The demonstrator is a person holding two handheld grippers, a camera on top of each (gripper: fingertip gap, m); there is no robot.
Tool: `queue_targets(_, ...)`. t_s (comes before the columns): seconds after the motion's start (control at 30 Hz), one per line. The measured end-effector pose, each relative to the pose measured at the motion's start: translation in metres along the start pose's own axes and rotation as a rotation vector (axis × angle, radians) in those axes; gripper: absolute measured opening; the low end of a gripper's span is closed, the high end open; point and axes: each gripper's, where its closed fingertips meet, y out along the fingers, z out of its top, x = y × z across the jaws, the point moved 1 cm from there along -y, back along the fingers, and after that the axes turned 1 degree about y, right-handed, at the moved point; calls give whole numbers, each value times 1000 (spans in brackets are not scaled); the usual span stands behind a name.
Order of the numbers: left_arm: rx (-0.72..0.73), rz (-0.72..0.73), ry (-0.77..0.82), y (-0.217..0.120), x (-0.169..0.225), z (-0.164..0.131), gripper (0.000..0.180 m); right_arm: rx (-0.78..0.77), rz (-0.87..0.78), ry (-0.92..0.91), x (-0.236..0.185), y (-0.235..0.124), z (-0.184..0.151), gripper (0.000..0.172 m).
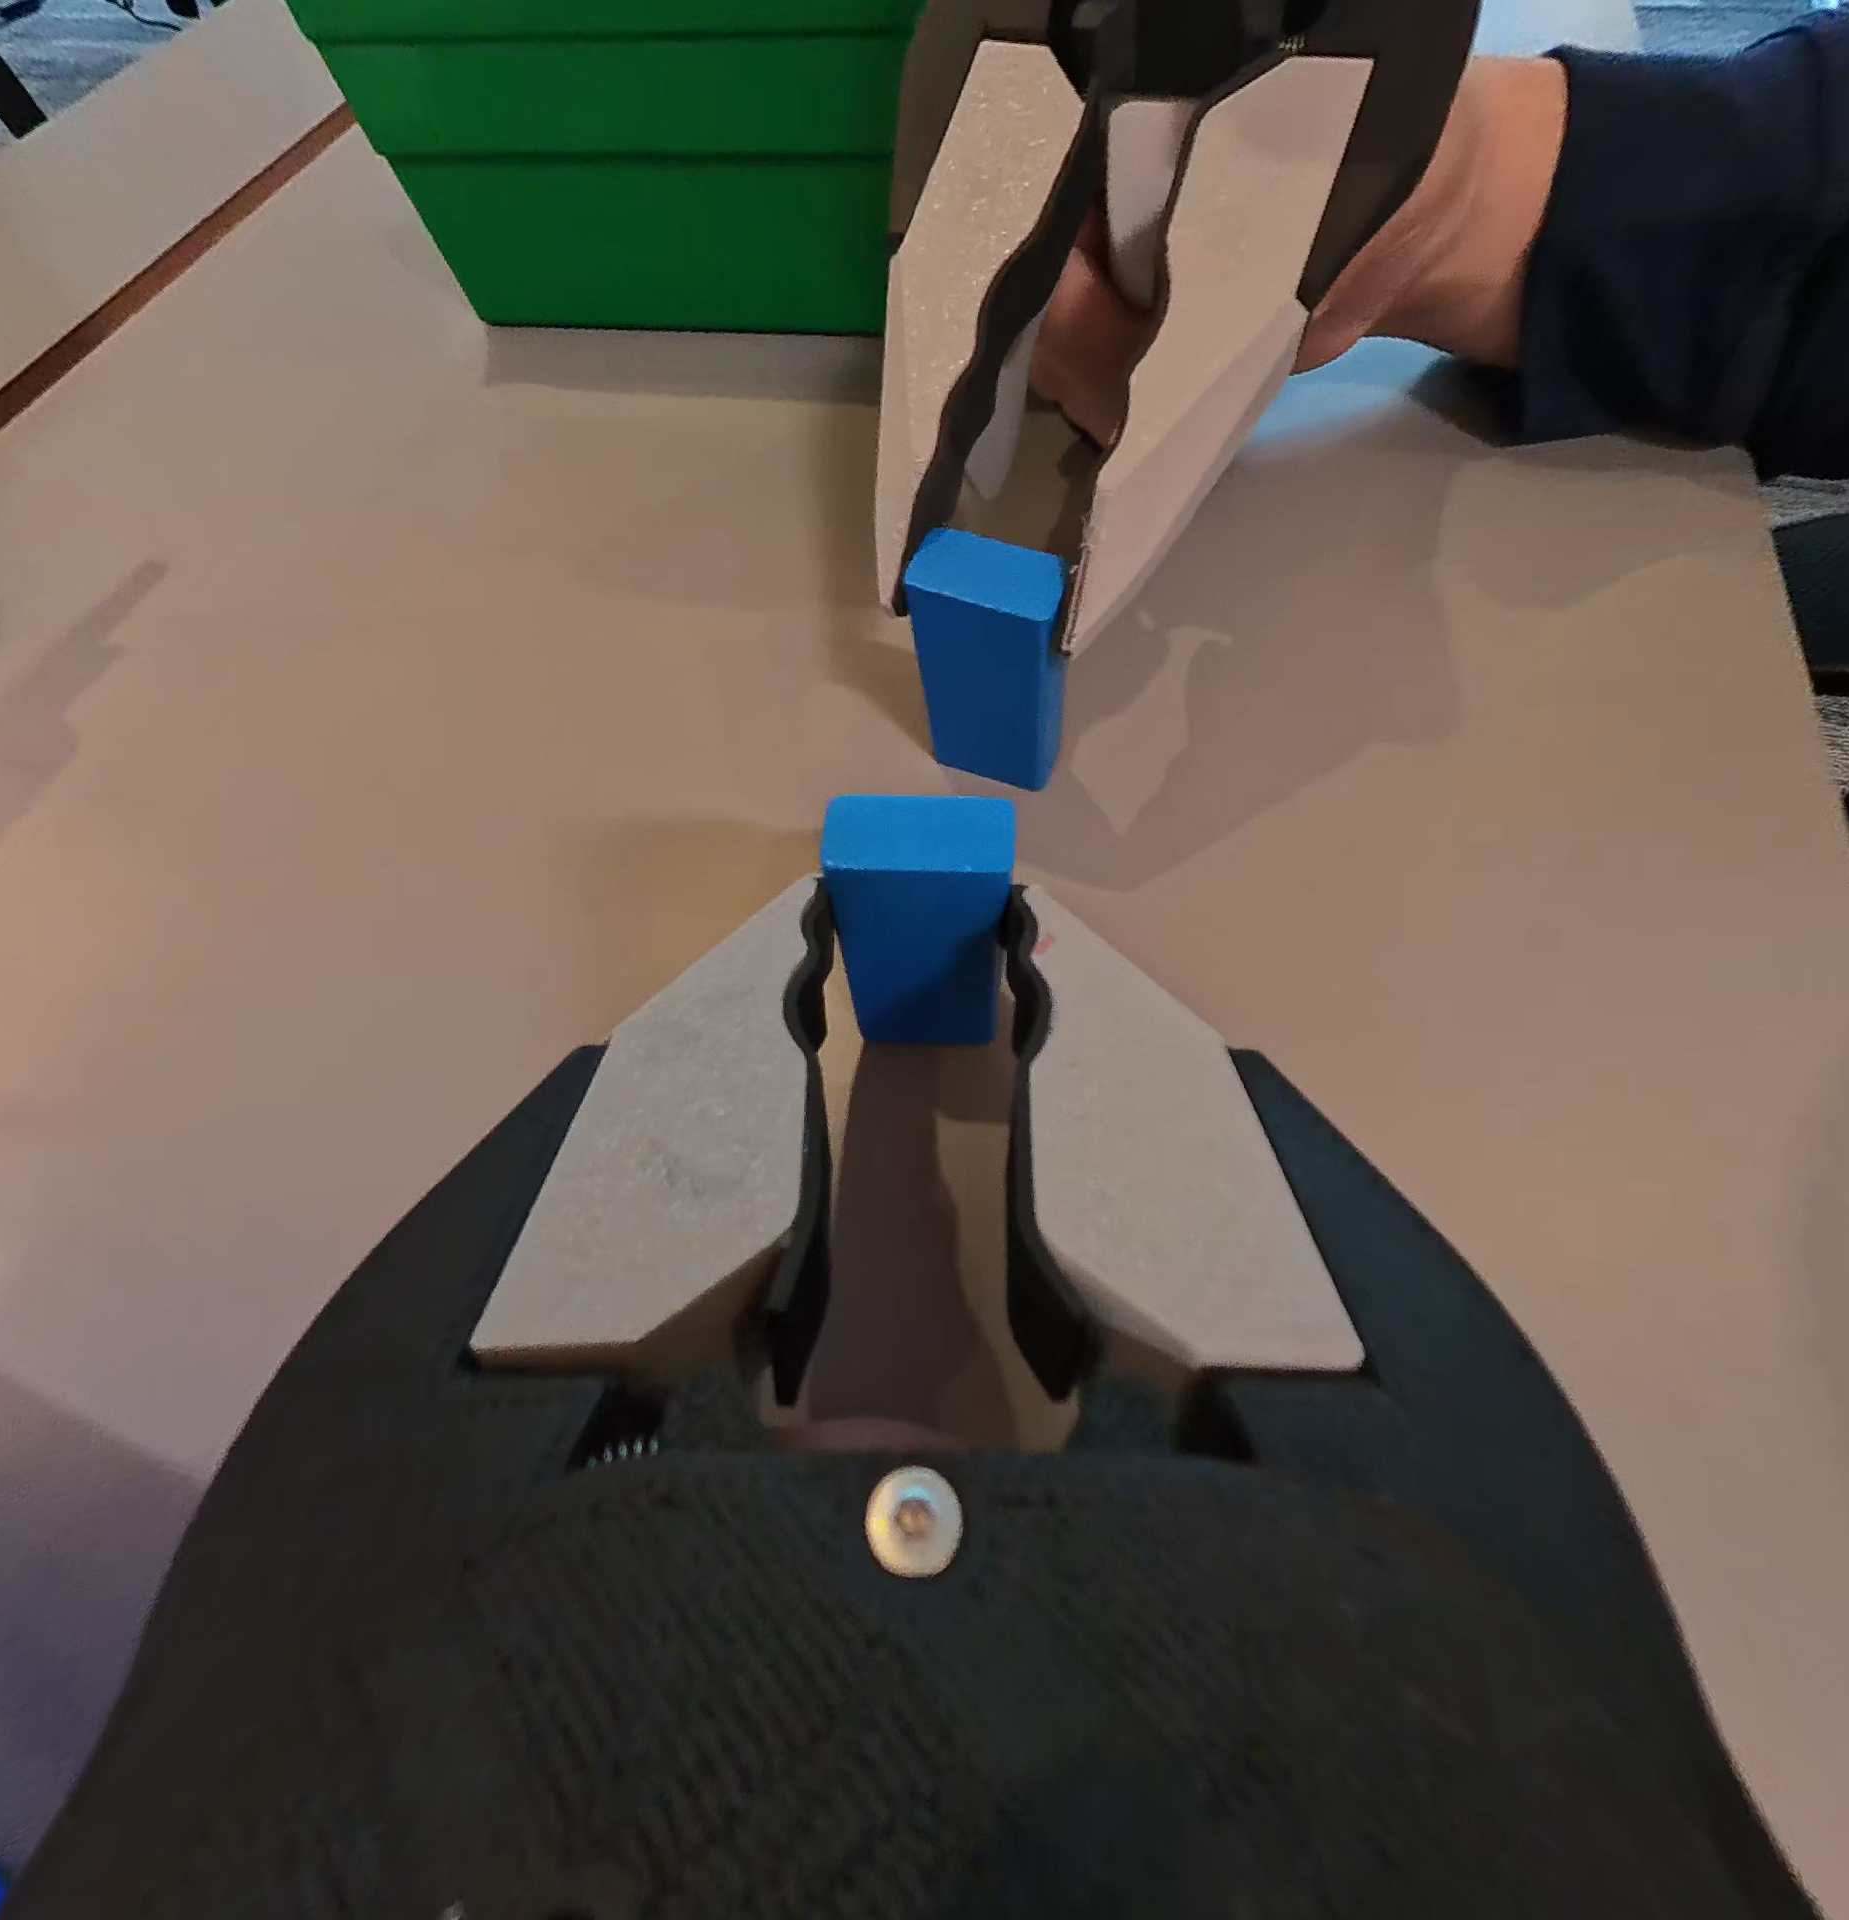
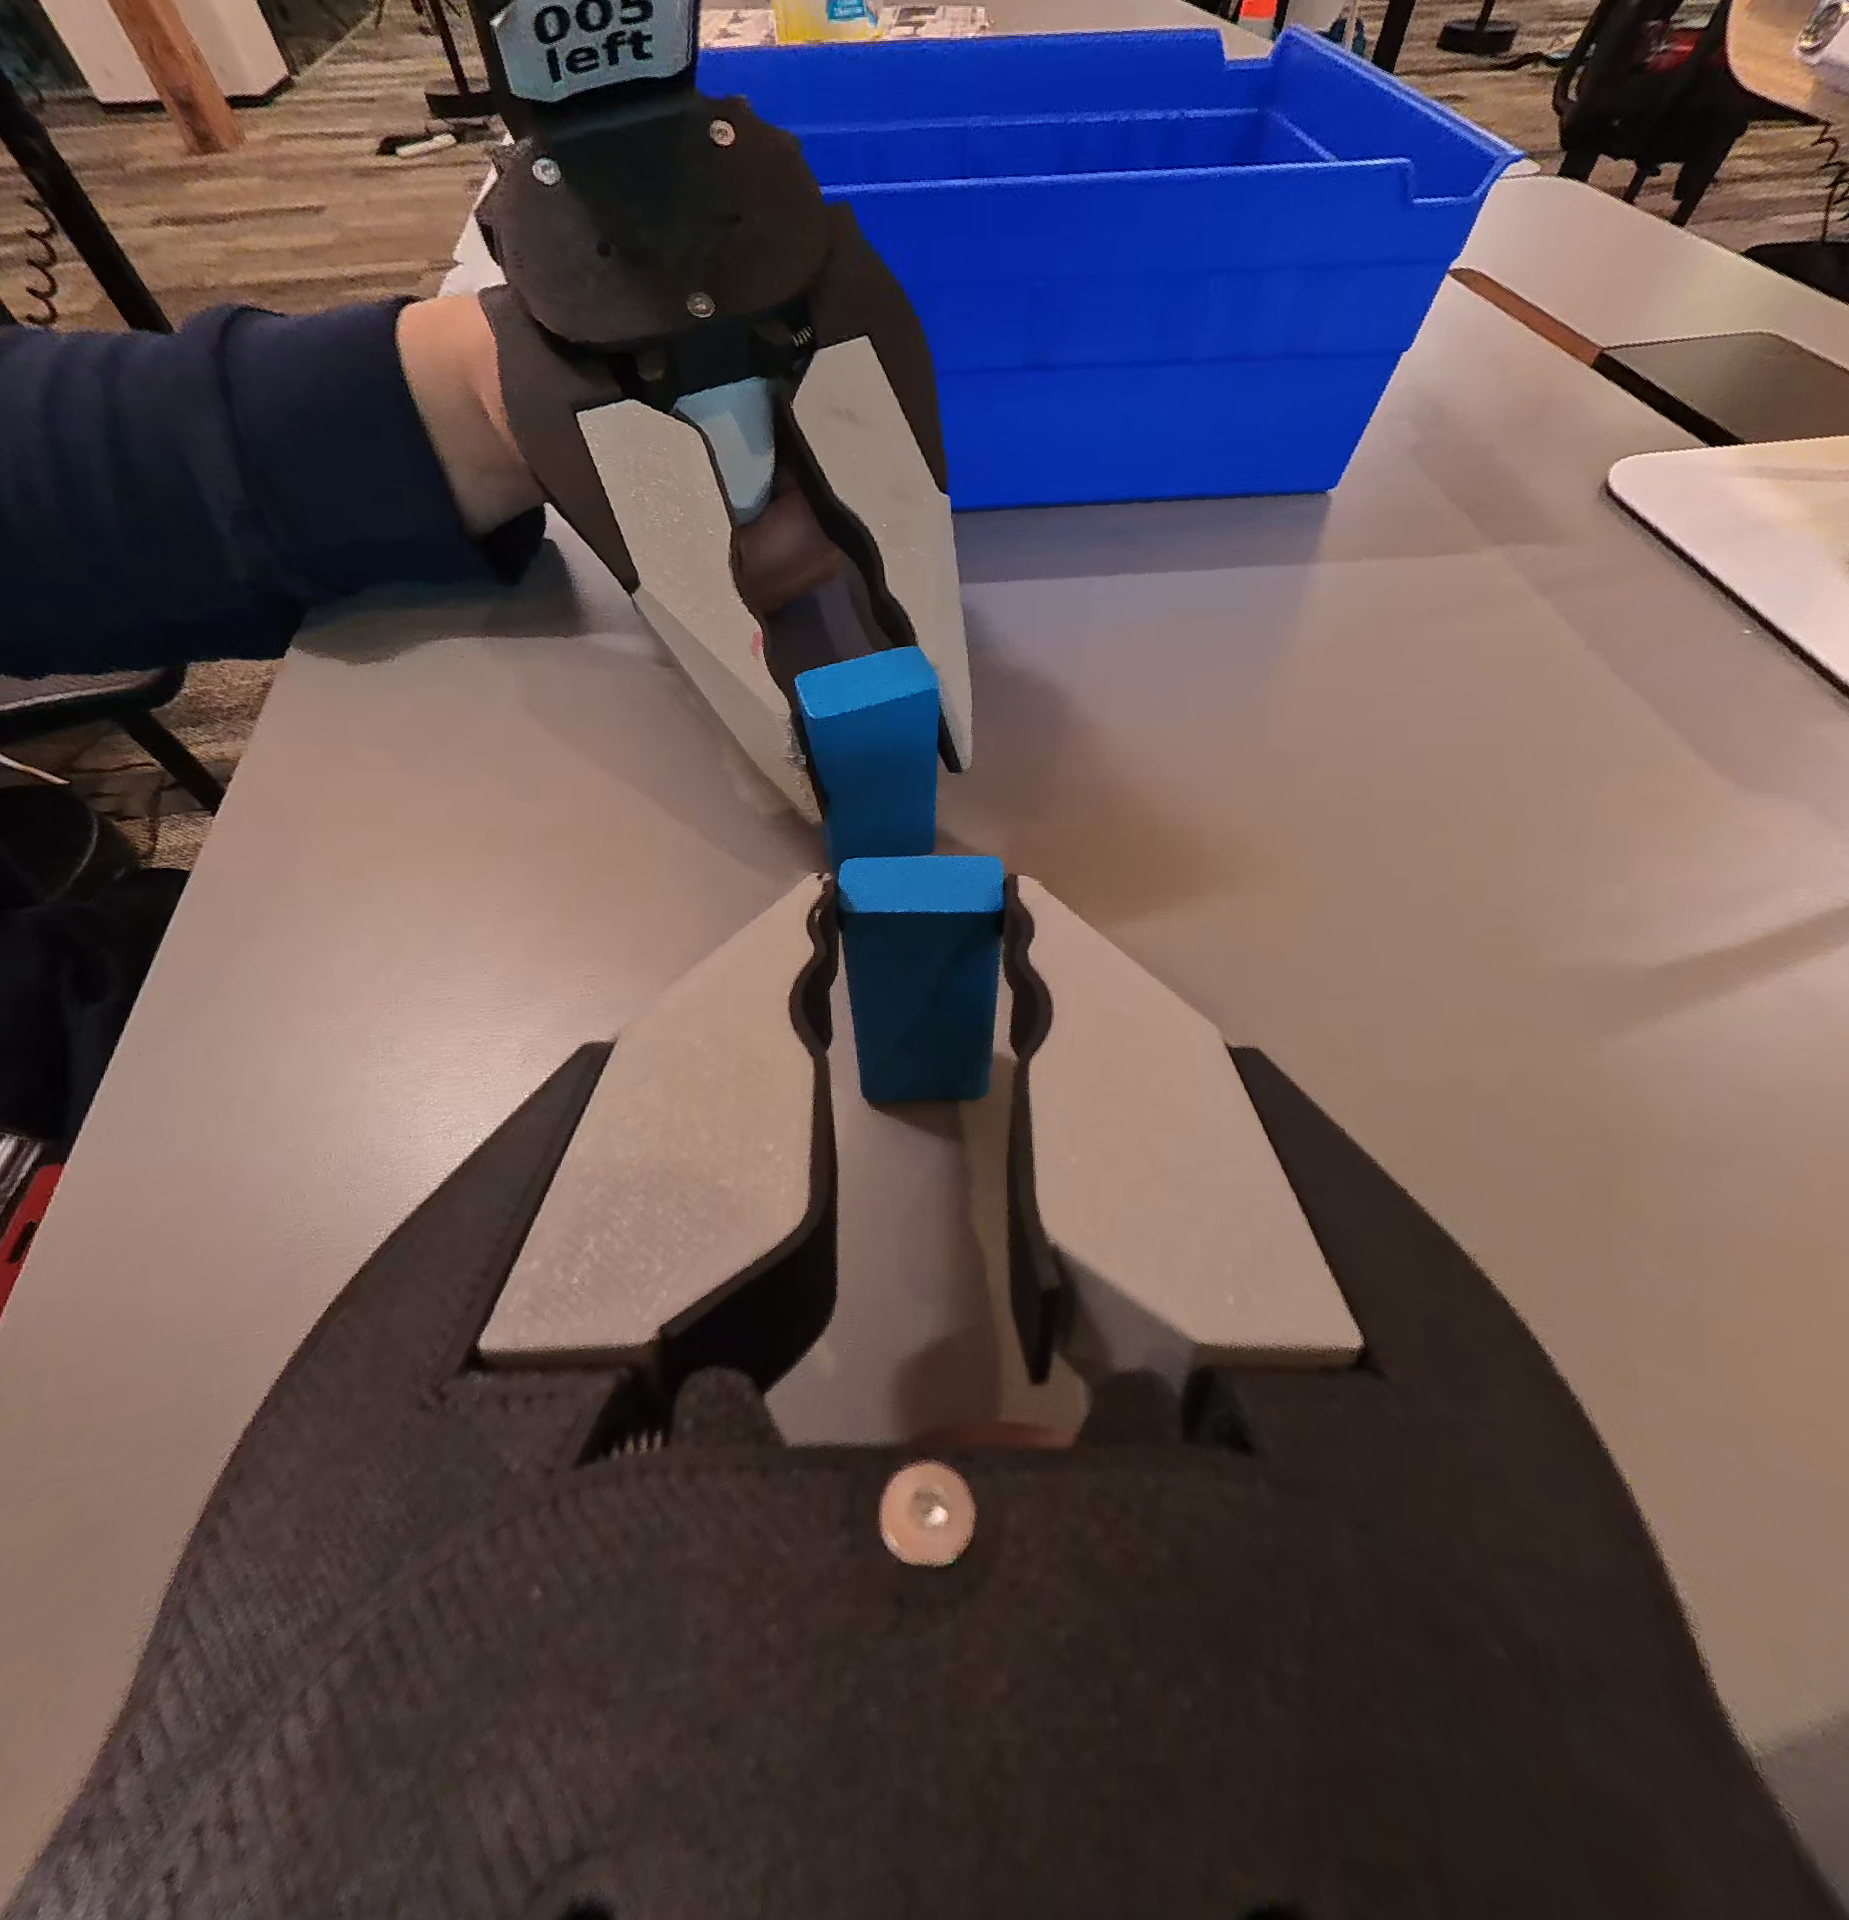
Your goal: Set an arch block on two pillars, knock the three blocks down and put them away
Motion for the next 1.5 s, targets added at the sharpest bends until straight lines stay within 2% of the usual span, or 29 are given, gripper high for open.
queue_targets(0.23, 4, 28, 19, -1, 0, 0, 31, 2, 1, -2, -1, 0, 0, 30)
queue_targets(0.47, -2, 32, 9, -1, 1, -1, 40, 1, -2, 0, 0, -1, 0, 33)
queue_targets(0.6, -11, 41, -5, -2, 0, -3, 52, 3, -6, -2, -1, -2, -1, 34)
queue_targets(0.8, -17, 63, -5, -3, 1, -4, 57, 4, -9, -3, -1, -2, 0, 36)
queue_targets(1.03, -10, 108, -30, -9, 0, -6, 74, 10, -13, 1, -1, -3, 0, 39)
queue_targets(1.23, 21, 127, -32, -15, 4, -4, 69, 20, -18, 1, -1, -5, 1, 42)
queue_targets(1.37, -36, 134, -71, -9, -1, -10, 59, 19, -22, 6, -1, -5, 1, 44)
queue_targets(1.5, -97, 150, -60, -1, -5, -16, 60, 21, -26, 7, -1, -6, 1, 45)
